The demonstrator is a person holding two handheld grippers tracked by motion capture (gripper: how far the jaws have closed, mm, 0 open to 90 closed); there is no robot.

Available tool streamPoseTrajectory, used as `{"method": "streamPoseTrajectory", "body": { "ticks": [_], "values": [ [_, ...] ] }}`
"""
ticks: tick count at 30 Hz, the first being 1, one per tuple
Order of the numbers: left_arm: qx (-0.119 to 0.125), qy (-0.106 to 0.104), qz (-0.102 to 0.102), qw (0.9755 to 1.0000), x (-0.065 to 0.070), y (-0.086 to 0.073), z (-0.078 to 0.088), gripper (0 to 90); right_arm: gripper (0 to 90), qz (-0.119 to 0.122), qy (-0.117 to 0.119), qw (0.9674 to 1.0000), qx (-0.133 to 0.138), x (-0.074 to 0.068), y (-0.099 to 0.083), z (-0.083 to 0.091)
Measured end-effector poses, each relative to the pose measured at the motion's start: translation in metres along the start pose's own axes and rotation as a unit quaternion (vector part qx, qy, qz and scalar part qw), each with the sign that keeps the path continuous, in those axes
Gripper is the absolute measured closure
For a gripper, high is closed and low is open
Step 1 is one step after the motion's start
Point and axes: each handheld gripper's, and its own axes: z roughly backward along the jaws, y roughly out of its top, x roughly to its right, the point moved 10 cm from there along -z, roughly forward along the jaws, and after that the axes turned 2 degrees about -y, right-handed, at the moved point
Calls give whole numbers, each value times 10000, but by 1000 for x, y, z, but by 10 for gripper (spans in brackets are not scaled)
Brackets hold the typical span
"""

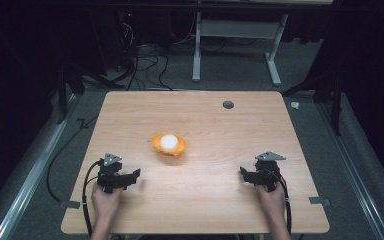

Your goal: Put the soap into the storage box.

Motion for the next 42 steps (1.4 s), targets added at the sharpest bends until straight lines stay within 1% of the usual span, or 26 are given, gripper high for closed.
{"method": "streamPoseTrajectory", "body": {
  "ticks": [3, 6, 15, 21, 27, 30, 32, 34, 38, 40, 42],
  "values": [
    [-25, 19, -25, 10000, 0, -1, -2, 214, 214, 1, -1, 10000, -1, 0, 0, 0],
    [-1, -19, -46, 10000, 2, 0, -3, 214, 214, -8, -2, 10000, -3, 0, 0, 0],
    [-82, 3, -76, 9999, 3, -2, -12, 214, 214, 0, -1, 10000, 0, 0, 0, 0],
    [-132, 30, -154, 9998, 5, -4, -17, 213, 214, 3, 0, 10000, -9, 0, 0, 0],
    [-129, -9, -165, 9998, 8, -4, -21, 213, 214, 2, 0, 10000, -10, 0, 0, 0],
    [-91, 12, -167, 9998, 8, -3, -22, 213, 214, -6, 0, 10000, -12, 0, 0, 0],
    [-73, 48, -182, 9998, 8, -3, -23, 213, 214, 2, 1, 10000, -9, 0, 0, 0],
    [-64, 94, -242, 9996, 8, -3, -23, 212, 214, -5, 1, 10000, -12, 0, 0, 0],
    [-3, 291, -501, 9983, 9, -4, -28, 196, 214, 2, 1, 10000, -10, 0, 0, 0],
    [22, 289, -488, 9984, 10, -4, -28, 177, 214, 4, 1, 10000, -10, 0, 0, 0],
    [23, 305, -477, 9984, 10, -4, -28, 177, 214, -4, -1, 10000, -16, 0, 0, 0]
  ]
}}
